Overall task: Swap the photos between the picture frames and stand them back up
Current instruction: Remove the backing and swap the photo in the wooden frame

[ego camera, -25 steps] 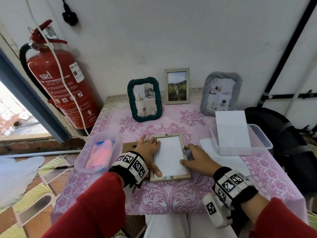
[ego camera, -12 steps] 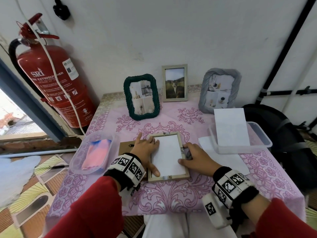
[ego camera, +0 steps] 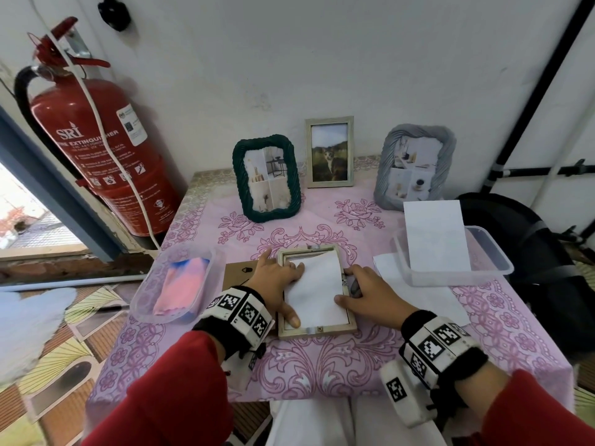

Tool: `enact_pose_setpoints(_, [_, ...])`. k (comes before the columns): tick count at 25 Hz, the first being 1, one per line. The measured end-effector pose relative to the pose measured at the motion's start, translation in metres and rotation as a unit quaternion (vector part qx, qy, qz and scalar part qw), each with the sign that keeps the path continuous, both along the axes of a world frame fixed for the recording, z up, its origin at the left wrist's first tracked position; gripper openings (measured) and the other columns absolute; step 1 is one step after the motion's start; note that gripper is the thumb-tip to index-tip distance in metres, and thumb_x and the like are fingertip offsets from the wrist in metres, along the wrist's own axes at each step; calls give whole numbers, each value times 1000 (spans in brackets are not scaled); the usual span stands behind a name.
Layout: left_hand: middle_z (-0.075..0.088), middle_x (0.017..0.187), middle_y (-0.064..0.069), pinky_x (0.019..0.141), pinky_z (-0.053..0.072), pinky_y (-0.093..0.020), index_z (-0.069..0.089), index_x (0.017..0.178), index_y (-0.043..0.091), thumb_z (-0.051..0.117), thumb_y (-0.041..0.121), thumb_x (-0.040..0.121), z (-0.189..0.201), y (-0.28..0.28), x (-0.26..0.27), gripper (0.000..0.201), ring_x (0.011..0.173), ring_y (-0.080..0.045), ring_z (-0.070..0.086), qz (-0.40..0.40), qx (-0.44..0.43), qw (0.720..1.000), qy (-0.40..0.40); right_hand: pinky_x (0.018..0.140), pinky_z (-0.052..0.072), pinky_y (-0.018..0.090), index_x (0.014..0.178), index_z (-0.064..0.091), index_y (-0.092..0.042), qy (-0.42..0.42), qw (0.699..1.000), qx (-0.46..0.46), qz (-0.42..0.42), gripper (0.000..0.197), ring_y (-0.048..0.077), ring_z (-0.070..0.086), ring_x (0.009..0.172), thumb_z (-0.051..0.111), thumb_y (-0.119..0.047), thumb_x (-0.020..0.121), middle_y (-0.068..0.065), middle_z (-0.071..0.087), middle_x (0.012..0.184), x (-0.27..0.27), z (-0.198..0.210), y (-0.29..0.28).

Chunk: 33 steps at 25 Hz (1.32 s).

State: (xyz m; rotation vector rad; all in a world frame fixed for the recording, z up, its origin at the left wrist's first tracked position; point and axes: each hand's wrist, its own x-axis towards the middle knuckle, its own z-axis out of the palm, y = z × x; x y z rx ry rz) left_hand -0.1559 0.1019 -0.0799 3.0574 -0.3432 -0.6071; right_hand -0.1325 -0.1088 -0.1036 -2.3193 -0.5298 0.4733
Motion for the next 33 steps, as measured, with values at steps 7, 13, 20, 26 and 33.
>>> enact_pose_setpoints(7, [44,144,2,114,17,-46,24,147,24,87,41,54,-1,8,-13,114,134,-21,38,63,-183,981,-19,78,33,23,132,38,-14,-4,1000,-7,2,55,12,41,91,63,-32,86,-1,37,104,1,-2,0])
enact_pose_setpoints(13, [44,138,4,85,45,-8,21,148,23,81,11,69,-9,5,-31,100,106,-6,53,174,-406,895,-60,79,32,22,131,39,-13,-1,1000,-2,-1,54,12,41,92,63,-30,86,-1,37,104,0,0,-1])
enact_pose_setpoints(20, [62,111,-12,74,54,-16,28,144,11,67,-3,80,-20,-7,-37,77,87,-16,60,290,-584,752,-98,79,32,22,130,40,-12,4,1000,2,-5,52,14,41,92,63,-29,87,1,37,105,-1,1,0])
enact_pose_setpoints(26, [66,98,-13,66,55,-16,52,120,0,64,-1,83,-17,-8,-42,39,80,-13,66,306,-604,727,-109,81,34,23,133,39,-13,10,1000,-6,-7,57,14,43,93,64,-33,86,2,39,104,-1,0,-1])
enact_pose_setpoints(33, [67,100,-18,73,56,-33,54,116,6,68,5,81,-12,-5,-49,37,91,-28,65,315,-605,710,-174,85,40,24,135,39,-10,22,999,24,-23,58,20,53,101,64,-32,87,12,53,109,-4,2,-5])
